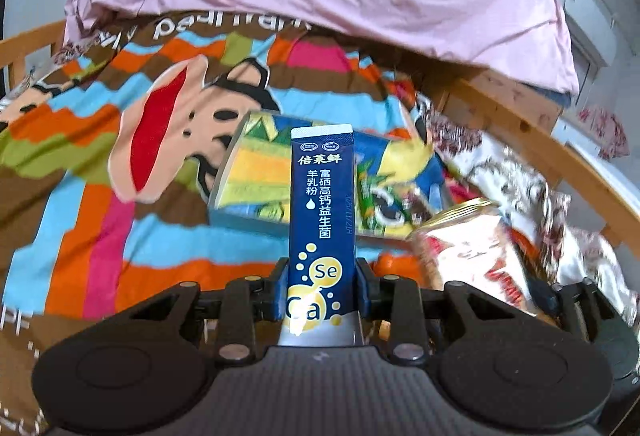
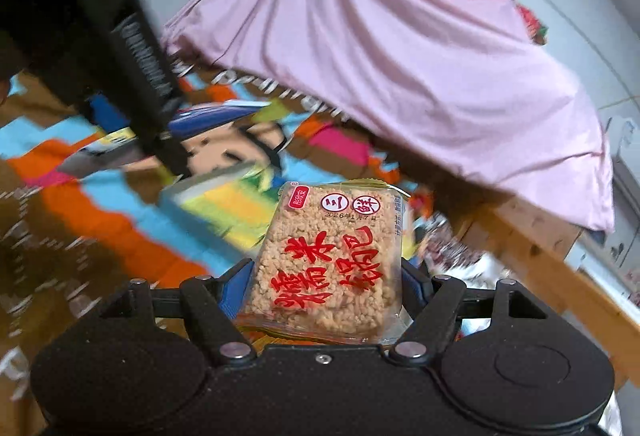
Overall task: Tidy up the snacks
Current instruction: 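Lift and carry the blue stick and rice cracker pack over the tray with both tools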
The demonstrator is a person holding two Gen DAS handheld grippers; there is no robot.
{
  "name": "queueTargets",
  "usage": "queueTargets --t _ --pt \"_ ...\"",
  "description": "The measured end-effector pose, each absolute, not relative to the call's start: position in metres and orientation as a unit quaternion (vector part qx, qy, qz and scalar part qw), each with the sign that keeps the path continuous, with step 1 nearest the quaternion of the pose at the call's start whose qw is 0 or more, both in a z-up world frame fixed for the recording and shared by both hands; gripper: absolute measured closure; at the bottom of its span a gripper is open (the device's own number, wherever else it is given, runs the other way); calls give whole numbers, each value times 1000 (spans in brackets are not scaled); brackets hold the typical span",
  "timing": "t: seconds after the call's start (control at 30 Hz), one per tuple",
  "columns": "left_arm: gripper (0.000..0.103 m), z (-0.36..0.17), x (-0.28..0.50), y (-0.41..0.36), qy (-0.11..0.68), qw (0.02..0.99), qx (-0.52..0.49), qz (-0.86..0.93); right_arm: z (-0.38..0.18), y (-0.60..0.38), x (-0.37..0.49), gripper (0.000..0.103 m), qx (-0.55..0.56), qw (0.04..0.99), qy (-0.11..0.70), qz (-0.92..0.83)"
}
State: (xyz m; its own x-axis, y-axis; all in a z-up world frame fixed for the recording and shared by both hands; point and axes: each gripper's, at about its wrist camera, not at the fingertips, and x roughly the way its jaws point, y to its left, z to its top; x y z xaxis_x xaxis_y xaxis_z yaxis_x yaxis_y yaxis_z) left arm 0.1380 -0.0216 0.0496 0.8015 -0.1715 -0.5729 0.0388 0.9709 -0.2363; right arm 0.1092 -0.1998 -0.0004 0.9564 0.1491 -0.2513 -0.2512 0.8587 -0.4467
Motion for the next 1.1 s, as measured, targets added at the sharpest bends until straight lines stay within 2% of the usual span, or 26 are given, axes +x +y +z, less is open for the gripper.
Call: queueTargets --t 0.17,0.43,0.8,1.1 --pt "67 59 164 -25 277 953 -105 -59 14 -233 149 27 -228 967 75 81" --pt "67 62 222 -42 248 963 -92 -52 21 -271 217 27 -170 982 79 33" --pt "67 20 308 -66 291 953 -78 -41 2 -276 295 28 -153 979 114 76" --pt "67 -17 338 -83 325 944 -52 -24 -39 -253 330 28 -185 958 182 127"
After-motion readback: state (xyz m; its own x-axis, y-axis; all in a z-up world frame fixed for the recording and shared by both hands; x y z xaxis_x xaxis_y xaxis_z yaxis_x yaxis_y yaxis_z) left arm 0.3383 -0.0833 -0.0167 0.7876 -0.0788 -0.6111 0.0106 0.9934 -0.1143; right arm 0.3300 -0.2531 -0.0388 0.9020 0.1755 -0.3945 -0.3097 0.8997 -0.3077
